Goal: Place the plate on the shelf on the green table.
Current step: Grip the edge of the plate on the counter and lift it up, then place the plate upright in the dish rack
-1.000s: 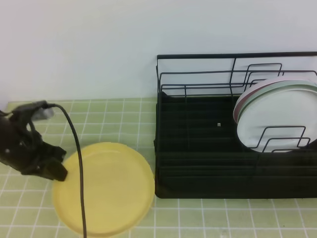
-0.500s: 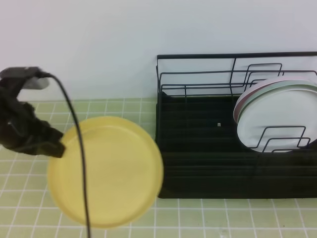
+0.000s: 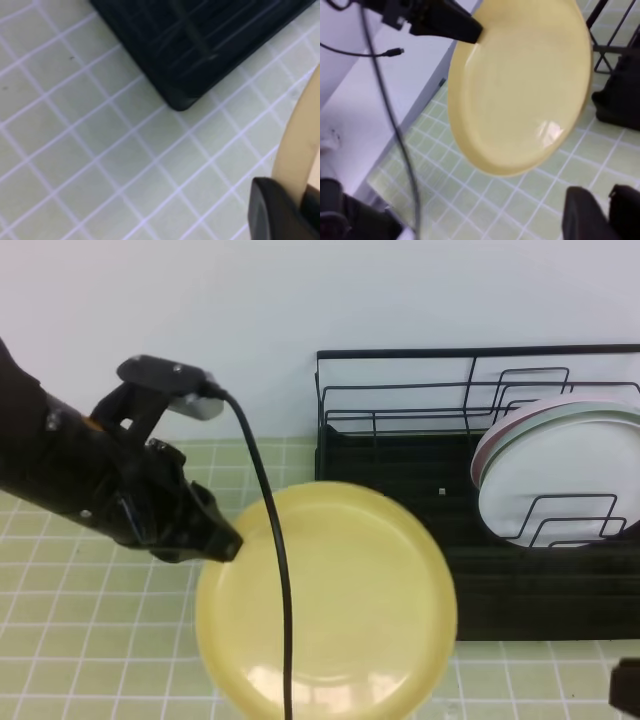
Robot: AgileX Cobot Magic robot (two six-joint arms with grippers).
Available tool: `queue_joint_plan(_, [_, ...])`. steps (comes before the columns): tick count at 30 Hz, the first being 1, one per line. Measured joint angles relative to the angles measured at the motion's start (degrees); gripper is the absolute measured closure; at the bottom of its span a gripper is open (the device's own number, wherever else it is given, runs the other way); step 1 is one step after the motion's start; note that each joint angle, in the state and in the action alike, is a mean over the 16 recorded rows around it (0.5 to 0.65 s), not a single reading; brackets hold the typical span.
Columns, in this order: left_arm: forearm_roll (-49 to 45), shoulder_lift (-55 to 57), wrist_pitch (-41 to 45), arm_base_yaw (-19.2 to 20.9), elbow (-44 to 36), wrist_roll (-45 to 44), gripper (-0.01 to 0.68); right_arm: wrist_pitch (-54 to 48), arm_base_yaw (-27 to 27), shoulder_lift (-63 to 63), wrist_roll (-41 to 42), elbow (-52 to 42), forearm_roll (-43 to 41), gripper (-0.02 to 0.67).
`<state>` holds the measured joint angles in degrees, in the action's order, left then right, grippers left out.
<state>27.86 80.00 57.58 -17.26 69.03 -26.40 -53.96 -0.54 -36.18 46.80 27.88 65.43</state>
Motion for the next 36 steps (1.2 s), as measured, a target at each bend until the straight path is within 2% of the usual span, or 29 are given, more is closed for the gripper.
queue_joint_plan(10, [6.3, -1.3, -2.9, -1.5, 0.1, -1.7, 0.664, 2.3, 0.0, -10.2, 15.3, 0.0, 10.0, 0.397])
queue_joint_plan(17, [11.1, -1.3, -3.0, -1.5, 0.1, -3.5, 0.664, -0.6, 0.0, -18.4, 21.8, 0.0, 17.6, 0.335])
queue_joint_plan(27, [13.4, -1.3, -2.1, -1.6, 0.1, -4.4, 0.665, -9.0, 0.1, -27.7, 28.1, 0.0, 25.3, 0.314])
queue_joint_plan(36, [14.8, -1.3, -1.7, -2.6, 0.1, -4.7, 0.664, -11.2, 0.1, -29.8, 30.7, 0.0, 29.7, 0.312])
